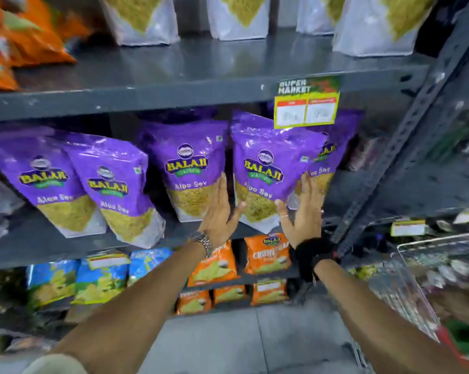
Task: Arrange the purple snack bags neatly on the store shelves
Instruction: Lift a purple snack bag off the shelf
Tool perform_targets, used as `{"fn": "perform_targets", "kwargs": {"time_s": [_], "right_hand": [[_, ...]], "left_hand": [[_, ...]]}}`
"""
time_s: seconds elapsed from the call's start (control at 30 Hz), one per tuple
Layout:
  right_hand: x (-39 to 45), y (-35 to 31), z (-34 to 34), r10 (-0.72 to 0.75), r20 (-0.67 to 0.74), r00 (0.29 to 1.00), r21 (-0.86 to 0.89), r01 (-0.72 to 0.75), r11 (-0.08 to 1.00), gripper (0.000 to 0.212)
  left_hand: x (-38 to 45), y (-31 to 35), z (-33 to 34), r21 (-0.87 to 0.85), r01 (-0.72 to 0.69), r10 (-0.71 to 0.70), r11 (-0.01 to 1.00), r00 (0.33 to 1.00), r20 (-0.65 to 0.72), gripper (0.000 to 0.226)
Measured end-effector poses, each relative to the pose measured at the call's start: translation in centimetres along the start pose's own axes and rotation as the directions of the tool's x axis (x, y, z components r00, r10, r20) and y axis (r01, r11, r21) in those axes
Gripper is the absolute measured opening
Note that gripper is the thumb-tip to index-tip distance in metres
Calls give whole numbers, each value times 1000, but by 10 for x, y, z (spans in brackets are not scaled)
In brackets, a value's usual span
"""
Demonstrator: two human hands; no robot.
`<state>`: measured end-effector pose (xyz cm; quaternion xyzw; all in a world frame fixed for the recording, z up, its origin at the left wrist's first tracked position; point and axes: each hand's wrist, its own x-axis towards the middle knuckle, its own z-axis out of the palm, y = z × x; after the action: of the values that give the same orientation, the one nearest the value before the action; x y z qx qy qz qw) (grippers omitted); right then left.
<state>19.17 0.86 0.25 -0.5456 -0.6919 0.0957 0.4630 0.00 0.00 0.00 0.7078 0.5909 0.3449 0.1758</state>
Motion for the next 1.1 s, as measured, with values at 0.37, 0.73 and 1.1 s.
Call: {"fn": "perform_targets", "kwargs": {"time_s": [0.37,0.73,1.1], "right_hand": [[4,24,38,446,337,829,254,-536,805,85],[-59,-14,-6,447,332,831,179,-520,835,42],[-16,-171,-119,149,251,956,417,-246,875,42]], "left_hand": [[51,-56,47,-272,375,-339,886,925,170,101],[-37,-2,-26,-274,289,-251,917,954,166,97],[-71,83,-156,-369,-143,49,919,966,-253,74]]}}
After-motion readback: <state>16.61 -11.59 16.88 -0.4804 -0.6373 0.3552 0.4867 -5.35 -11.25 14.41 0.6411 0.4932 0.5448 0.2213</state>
